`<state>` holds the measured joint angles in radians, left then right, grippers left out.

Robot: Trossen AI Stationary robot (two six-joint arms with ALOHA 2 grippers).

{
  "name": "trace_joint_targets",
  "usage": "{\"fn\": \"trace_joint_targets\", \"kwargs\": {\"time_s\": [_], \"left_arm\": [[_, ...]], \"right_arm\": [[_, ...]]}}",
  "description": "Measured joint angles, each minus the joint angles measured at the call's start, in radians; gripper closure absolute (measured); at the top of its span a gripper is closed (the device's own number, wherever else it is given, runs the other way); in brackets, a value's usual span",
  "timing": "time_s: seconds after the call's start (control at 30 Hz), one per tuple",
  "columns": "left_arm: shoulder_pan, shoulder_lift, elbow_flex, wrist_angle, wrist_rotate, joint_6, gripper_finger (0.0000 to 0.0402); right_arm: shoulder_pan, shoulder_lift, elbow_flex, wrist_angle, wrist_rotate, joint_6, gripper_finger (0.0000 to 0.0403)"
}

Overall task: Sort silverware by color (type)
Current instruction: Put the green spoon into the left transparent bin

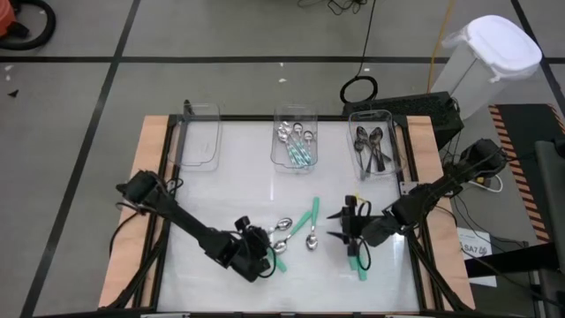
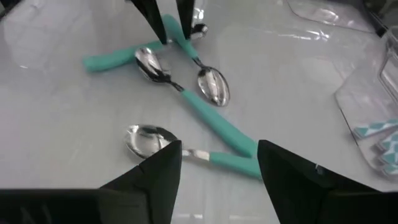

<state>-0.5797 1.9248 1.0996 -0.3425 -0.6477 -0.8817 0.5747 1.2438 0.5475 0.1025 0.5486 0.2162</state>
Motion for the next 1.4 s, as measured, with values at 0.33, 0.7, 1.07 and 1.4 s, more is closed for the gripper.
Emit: {"fn": "trace_joint_targets", "kwargs": {"time_s": [0.33,0.7,1.07,1.4], "left_arm": [[0.015,0.06,0.004,-0.022,-0.06,-0.036,0.0241],[0.076,0.056,0.167,-0.315,0.002,0.031,0.0241],[0.224,0.057,0.171,-0.289,0.259,0.053,0.0241],[0.279,0.081,0.174,-0.265,0.375,0.075,0.0334]], "right_arm": [[0.002,0.0,0.0,0.002,0.0,-0.02,0.0197],[0.002,0.0,0.0,-0.001,0.0,-0.038,0.0197],[0.001,0.0,0.0,-0.001,-0.001,-0.038,0.0197],[0.001,0.0,0.0,-0.003,-0.003,-0.042,0.0197]]}}
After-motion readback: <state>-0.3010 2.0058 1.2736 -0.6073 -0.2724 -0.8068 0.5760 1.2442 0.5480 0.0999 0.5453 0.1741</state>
